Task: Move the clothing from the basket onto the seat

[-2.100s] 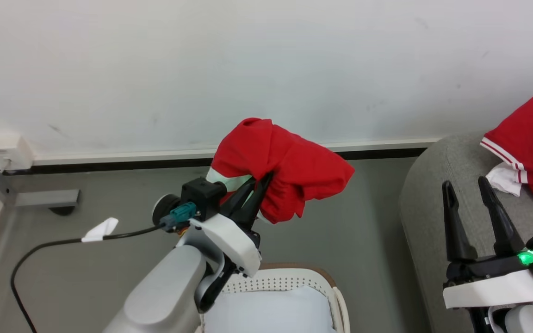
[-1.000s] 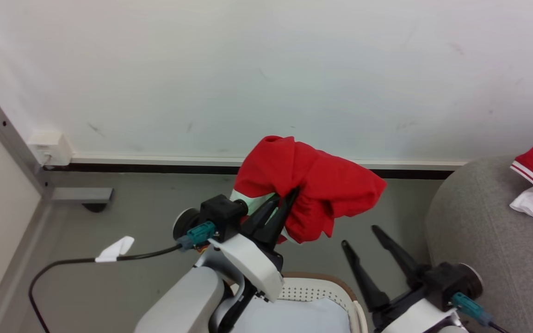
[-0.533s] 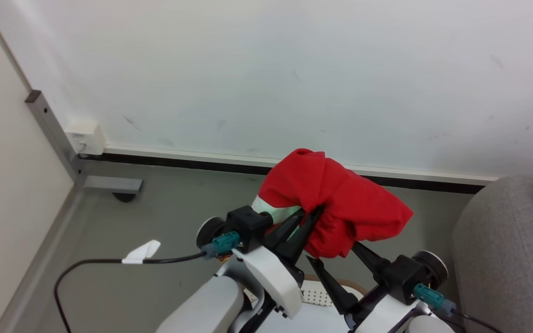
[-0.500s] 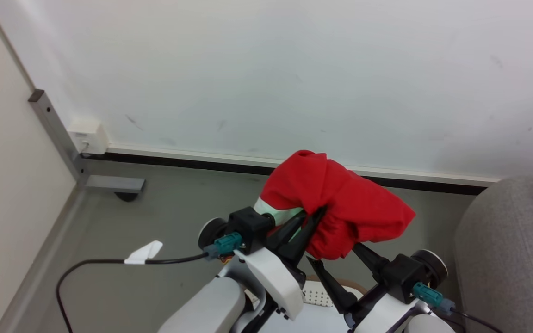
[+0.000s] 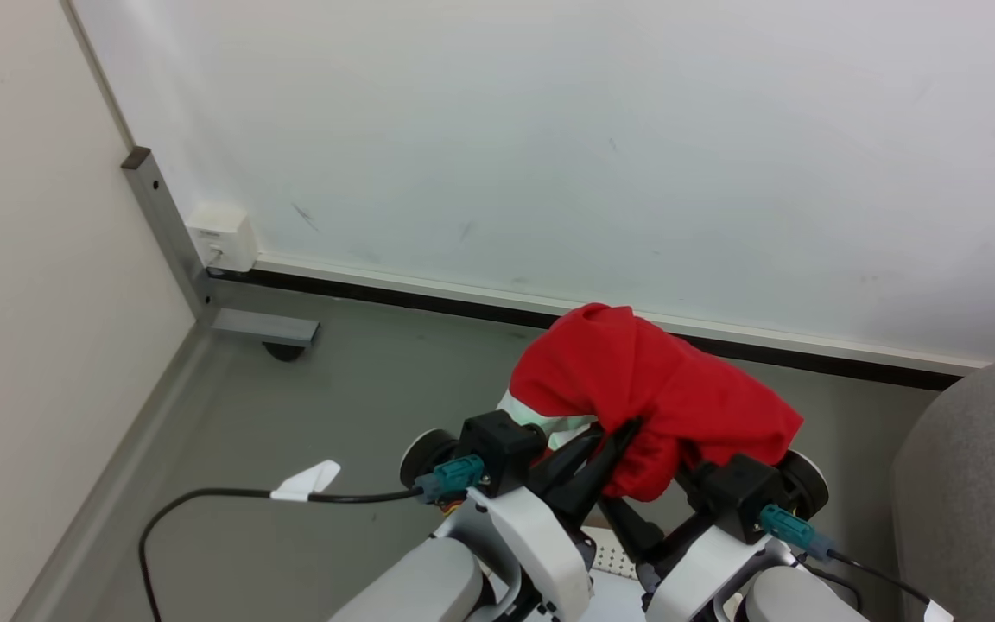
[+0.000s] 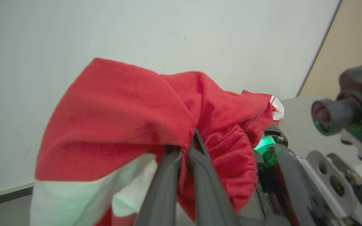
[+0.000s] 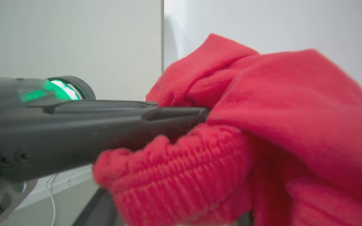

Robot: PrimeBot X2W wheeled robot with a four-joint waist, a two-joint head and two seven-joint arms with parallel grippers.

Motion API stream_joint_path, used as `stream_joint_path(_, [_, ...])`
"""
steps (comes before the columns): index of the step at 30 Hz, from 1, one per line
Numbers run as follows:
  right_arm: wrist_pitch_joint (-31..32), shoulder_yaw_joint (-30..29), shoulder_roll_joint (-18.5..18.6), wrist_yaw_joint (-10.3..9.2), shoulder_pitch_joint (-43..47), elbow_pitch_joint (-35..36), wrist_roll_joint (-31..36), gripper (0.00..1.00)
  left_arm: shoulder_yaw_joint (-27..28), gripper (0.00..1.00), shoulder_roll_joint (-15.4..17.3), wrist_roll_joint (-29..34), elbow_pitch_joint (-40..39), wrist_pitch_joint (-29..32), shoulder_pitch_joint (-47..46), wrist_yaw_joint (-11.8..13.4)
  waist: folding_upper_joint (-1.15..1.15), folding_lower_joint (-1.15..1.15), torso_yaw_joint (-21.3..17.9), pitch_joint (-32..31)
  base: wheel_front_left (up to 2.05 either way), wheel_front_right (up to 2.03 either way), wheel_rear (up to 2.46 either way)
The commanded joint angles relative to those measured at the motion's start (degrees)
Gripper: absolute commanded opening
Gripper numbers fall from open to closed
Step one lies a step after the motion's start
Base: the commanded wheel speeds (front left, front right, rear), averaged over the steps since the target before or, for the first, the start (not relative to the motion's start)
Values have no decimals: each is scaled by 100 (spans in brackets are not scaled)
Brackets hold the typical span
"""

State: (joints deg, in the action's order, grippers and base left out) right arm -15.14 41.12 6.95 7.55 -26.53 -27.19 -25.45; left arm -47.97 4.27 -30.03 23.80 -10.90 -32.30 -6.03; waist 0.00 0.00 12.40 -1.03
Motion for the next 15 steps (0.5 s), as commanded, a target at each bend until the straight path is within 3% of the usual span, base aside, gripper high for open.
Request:
stream_joint_path(1, [1, 13, -5, -13, -70, -22, -45, 32, -6, 0, -11, -62, 45, -20, -5, -30, 0, 0, 19, 10, 0, 0, 0])
stream_joint_path(2, [1, 31, 4, -13, -74, -36, -67, 0, -6, 0, -15, -68, 65, -30, -14, -29, 0, 0, 23, 15, 0, 0, 0])
stream_joint_path(15, [1, 139, 172, -13, -56, -102, -273, 0, 76, 0, 86, -140, 165, -143, -57, 84, 0, 0, -261, 127, 0, 0, 0])
